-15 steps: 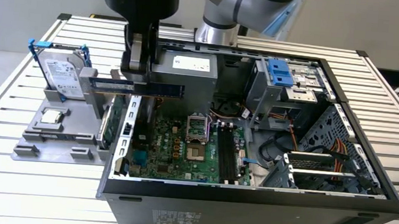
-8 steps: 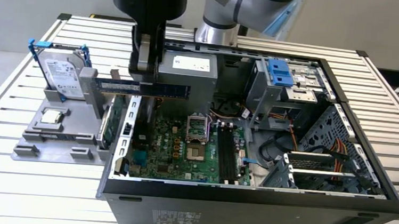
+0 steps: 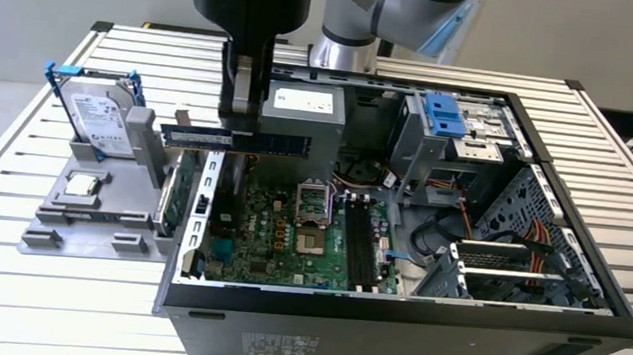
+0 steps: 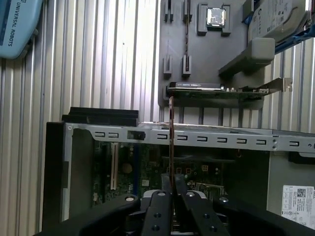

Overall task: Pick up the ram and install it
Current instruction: 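Pick up the ram and move it above insertion slot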

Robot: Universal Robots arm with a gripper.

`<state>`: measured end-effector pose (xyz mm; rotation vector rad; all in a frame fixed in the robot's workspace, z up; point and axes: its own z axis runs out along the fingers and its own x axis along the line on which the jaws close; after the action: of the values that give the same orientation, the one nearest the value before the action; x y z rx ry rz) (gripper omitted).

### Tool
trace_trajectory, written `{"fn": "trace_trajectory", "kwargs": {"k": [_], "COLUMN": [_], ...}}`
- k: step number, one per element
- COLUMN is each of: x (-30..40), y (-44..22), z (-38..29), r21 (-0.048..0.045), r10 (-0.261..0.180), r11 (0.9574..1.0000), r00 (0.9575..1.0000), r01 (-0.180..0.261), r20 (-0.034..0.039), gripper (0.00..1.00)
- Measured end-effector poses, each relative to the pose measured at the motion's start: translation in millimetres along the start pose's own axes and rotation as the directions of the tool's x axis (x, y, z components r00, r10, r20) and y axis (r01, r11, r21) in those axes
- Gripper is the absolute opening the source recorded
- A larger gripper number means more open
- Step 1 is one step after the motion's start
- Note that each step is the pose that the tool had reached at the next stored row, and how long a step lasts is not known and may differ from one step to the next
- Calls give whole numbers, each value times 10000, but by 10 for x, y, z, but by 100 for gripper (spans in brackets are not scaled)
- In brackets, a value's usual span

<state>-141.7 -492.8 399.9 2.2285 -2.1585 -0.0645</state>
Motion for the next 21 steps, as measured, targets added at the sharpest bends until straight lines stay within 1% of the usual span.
{"fn": "trace_trajectory", "kwargs": {"k": [11,21], "x": [2,6], "y": [-126,-226], "z": [-7,-13], "r21": [0,0], "r10": [1,29], "r11": [10000,10000], "r00": [10000,10000], "r01": [-1,-29], "r20": [0,1], "gripper": [0,0]}}
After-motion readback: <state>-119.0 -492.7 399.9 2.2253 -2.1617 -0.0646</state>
